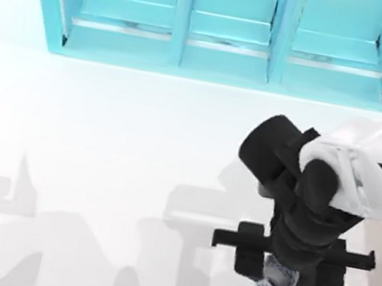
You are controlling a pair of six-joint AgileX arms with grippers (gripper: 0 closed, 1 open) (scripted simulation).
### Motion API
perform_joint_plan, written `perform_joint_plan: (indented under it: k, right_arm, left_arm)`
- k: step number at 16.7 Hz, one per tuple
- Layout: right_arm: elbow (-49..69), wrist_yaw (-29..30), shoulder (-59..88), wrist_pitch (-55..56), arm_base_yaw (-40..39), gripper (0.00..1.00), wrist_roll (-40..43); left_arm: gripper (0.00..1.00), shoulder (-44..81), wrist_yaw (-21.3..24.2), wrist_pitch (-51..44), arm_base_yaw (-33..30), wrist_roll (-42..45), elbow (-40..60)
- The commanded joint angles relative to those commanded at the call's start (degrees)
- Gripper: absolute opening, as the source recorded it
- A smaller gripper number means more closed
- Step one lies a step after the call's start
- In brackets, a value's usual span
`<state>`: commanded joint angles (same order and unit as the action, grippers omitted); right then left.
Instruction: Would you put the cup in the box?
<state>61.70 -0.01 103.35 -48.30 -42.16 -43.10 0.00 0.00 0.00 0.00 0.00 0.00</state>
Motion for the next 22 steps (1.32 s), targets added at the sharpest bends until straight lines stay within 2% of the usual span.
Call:
perform_joint_plan:
  k: [5, 9, 12, 18, 22]
  right_arm:
    - [4.5, 0.4, 0.4, -3.9, 2.9, 0.0, 4.5]
    - [11.7, 0.8, 0.8, -10.7, 10.8, 0.0, 14.1]
    - [17.7, 0.9, 0.6, -16.8, 20.7, 0.0, 24.1]
    - [27.9, 0.7, -0.5, -28.0, 48.5, 0.0, 49.3]
    - [31.5, 0.3, -1.0, -32.5, 58.5, 0.0, 58.7]
  left_arm:
    - [1.0, 0.0, 0.0, 0.0, 0.0, 0.0, 0.0]
    - [1.0, 0.0, 0.0, 0.0, 0.0, 0.0, 0.0]
    - [1.0, 0.0, 0.0, 0.0, 0.0, 0.0, 0.0]
    - [1.0, 0.0, 0.0, 0.0, 0.0, 0.0, 0.0]
    - [1.0, 0.0, 0.0, 0.0, 0.0, 0.0, 0.0]
